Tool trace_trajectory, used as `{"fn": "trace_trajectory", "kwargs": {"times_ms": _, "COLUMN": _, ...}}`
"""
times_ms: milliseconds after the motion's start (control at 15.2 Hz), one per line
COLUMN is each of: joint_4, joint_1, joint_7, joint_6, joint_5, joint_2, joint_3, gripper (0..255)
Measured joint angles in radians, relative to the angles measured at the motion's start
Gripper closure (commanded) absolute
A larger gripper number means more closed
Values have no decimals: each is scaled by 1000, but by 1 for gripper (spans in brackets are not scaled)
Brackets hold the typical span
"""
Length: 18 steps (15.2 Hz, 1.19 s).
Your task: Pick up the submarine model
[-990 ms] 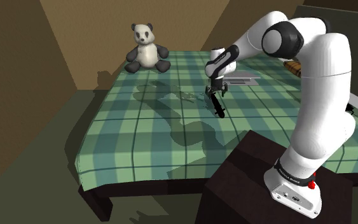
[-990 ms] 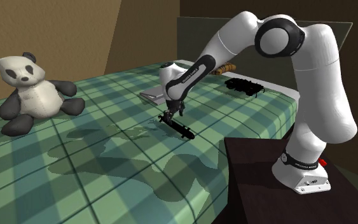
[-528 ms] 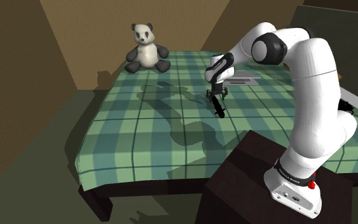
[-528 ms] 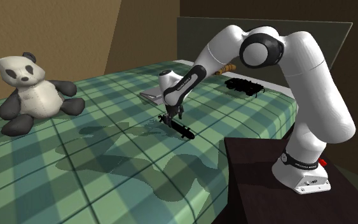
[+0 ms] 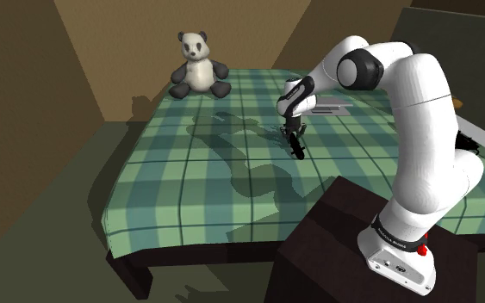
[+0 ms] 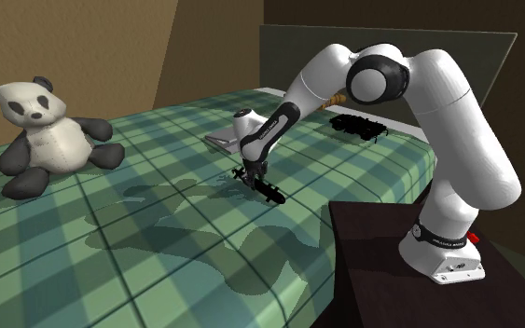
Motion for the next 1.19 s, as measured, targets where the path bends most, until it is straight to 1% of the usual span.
{"fn": "trace_trajectory", "kwargs": {"times_ms": 528, "joint_4": -1, "joint_1": 0, "joint_7": 0, "joint_6": -3, "joint_5": 0, "joint_2": -4, "joint_3": 0, "gripper": 255}}
{"fn": "trace_trajectory", "kwargs": {"times_ms": 1188, "joint_4": -10, "joint_1": 9, "joint_7": -4, "joint_6": -86, "joint_5": -10, "joint_2": -96, "joint_3": -9, "gripper": 255}}
